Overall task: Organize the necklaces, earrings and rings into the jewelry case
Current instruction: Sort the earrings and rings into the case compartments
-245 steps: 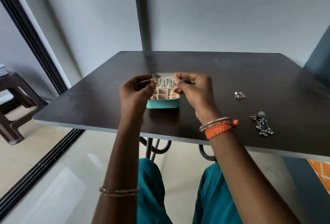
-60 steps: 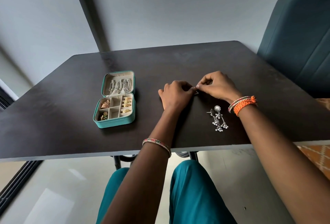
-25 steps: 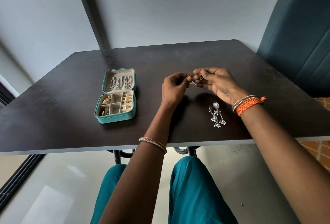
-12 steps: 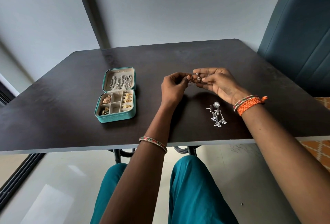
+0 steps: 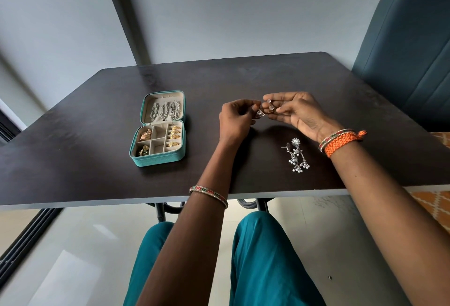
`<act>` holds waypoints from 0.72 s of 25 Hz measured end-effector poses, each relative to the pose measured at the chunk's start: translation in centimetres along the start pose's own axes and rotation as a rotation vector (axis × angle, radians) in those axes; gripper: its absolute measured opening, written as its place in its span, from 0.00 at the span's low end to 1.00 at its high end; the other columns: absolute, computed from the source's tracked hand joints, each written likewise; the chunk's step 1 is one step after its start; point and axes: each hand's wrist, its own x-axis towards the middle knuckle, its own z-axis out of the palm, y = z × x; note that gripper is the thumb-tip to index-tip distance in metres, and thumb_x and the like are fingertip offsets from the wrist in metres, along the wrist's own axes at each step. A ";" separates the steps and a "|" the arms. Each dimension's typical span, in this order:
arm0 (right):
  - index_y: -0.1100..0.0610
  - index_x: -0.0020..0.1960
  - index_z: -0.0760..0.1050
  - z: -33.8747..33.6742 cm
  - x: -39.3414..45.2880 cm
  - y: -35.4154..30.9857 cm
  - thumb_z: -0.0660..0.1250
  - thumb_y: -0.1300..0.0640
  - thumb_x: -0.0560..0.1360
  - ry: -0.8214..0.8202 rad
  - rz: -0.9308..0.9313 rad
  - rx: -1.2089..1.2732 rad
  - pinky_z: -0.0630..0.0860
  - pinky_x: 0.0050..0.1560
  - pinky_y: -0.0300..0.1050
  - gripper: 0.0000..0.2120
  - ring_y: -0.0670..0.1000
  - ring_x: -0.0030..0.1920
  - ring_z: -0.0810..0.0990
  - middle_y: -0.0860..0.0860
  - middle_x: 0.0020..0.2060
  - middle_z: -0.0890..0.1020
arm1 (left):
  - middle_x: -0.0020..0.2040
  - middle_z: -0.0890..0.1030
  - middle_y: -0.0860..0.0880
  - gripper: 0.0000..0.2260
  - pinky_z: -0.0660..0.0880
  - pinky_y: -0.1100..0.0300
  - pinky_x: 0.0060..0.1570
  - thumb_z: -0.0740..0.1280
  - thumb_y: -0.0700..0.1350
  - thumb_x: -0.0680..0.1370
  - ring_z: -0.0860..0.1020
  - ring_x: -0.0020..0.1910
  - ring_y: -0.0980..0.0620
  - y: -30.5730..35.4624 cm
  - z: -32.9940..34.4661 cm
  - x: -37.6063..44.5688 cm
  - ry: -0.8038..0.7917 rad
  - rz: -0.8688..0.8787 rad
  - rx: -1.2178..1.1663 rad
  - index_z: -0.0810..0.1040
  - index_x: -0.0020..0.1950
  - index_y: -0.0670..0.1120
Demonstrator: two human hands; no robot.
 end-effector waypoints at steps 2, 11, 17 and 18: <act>0.63 0.52 0.79 0.1 -0.1 -0.1 0.52 0.79 0.71 0.003 0.007 -0.001 0.80 0.50 0.42 0.22 0.50 0.44 0.84 0.55 0.41 0.84 | 0.40 0.83 0.45 0.07 0.77 0.62 0.39 0.65 0.36 0.77 0.80 0.37 0.53 -0.1 0.0 0.1 -0.013 -0.010 -0.014 0.82 0.50 0.40; 0.68 0.59 0.75 0.4 -0.4 -0.3 0.46 0.82 0.66 0.019 0.039 -0.011 0.80 0.48 0.40 0.29 0.50 0.43 0.83 0.59 0.44 0.82 | 0.40 0.83 0.46 0.13 0.78 0.59 0.45 0.61 0.30 0.75 0.80 0.39 0.52 -0.1 -0.1 0.1 -0.052 -0.014 0.020 0.83 0.49 0.42; 0.67 0.59 0.75 0.3 -0.5 -0.4 0.47 0.81 0.66 0.033 0.043 -0.018 0.81 0.49 0.41 0.29 0.52 0.47 0.83 0.59 0.46 0.82 | 0.40 0.83 0.46 0.17 0.78 0.57 0.45 0.59 0.28 0.73 0.80 0.41 0.51 0.1 -0.2 -0.1 -0.058 -0.004 0.068 0.83 0.48 0.44; 0.67 0.59 0.76 0.2 -0.4 -0.4 0.48 0.81 0.67 0.037 0.045 -0.017 0.81 0.49 0.41 0.28 0.52 0.46 0.83 0.59 0.46 0.82 | 0.40 0.83 0.46 0.15 0.78 0.56 0.45 0.60 0.29 0.74 0.80 0.40 0.51 0.2 -0.2 -0.1 -0.058 -0.002 0.062 0.83 0.47 0.45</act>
